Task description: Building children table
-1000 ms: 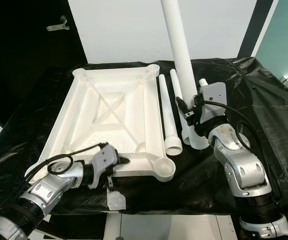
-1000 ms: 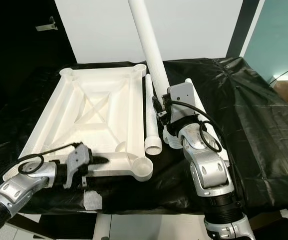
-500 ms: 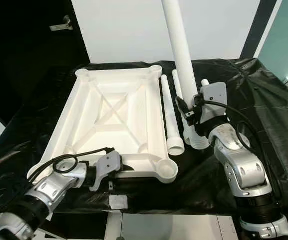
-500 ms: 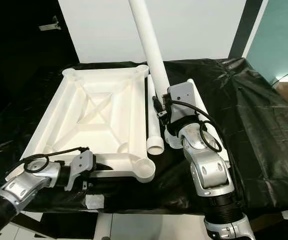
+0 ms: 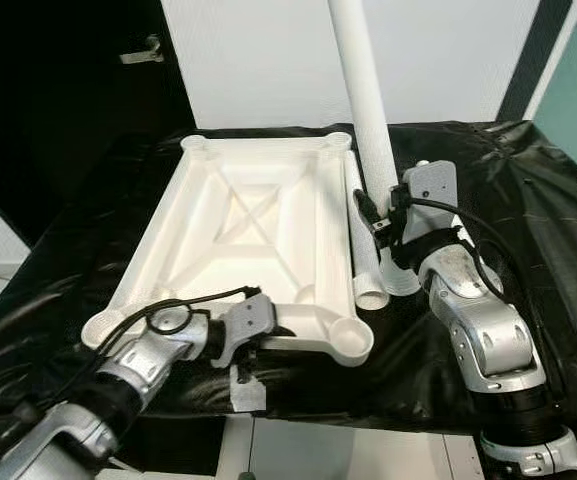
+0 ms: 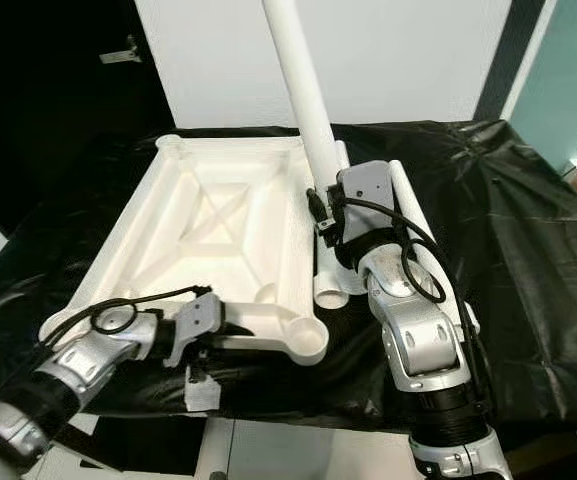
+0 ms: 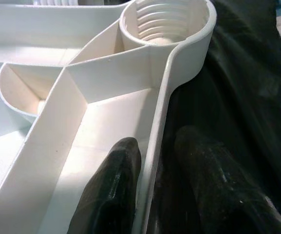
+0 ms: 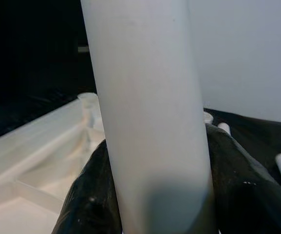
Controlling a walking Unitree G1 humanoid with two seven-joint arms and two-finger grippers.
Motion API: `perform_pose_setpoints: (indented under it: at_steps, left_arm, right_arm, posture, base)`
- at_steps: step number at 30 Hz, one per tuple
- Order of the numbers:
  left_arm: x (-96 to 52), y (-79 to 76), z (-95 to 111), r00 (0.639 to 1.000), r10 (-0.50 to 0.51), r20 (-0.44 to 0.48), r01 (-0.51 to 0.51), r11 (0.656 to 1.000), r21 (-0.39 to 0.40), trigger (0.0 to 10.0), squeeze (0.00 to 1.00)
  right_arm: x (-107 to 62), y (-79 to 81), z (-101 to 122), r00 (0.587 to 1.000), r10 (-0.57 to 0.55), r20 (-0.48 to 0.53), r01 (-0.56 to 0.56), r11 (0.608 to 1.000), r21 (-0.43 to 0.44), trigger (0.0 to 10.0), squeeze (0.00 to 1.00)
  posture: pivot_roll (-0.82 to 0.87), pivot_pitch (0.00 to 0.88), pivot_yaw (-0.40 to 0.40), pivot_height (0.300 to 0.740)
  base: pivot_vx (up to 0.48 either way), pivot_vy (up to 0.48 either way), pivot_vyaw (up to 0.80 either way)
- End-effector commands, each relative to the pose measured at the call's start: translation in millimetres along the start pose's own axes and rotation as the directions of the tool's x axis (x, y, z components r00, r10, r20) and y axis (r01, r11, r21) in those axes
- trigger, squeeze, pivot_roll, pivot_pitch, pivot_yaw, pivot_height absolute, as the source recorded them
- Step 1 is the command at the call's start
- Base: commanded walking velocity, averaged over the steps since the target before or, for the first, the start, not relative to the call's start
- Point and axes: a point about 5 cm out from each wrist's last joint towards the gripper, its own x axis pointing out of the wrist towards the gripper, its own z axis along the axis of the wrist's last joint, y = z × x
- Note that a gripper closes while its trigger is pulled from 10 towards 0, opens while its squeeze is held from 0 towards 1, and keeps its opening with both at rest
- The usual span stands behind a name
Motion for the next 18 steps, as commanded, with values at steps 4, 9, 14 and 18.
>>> perform_pose_setpoints:
  at_steps: [4,9,14,18]
  left_arm:
    - [26.2,-14.2,-0.9,0.990,-0.135,-0.030,0.135,0.990,0.028,10.0,0.00]
    - [37.5,-3.6,-1.3,0.998,-0.013,-0.067,0.017,0.999,0.049,10.0,0.00]
    - [44.9,2.9,-5.3,0.990,0.064,-0.122,-0.059,0.997,0.045,10.0,0.00]
    - [46.9,4.7,-3.0,0.991,0.079,-0.105,-0.077,0.997,0.019,10.0,0.00]
  right_arm:
    - [0.0,2.6,6.5,1.000,0.003,0.023,-0.003,1.000,0.005,10.0,0.00]
    - [0.4,4.1,7.4,1.000,0.005,0.026,-0.005,1.000,0.010,10.0,0.00]
    - [0.6,8.6,7.5,1.000,0.013,0.025,-0.014,1.000,0.019,10.0,0.00]
    - [0.4,10.0,6.9,1.000,0.016,0.024,-0.016,1.000,0.023,10.0,0.00]
  posture:
    - [-0.13,0.000,0.039,0.740]
    - [-0.13,0.000,0.041,0.740]
    - [-0.13,0.000,0.045,0.740]
    - [-0.13,0.000,0.046,0.740]
  base:
    - [0.000,0.000,0.00]
    - [0.000,0.000,0.00]
    - [0.000,0.000,0.00]
    - [0.000,0.000,0.00]
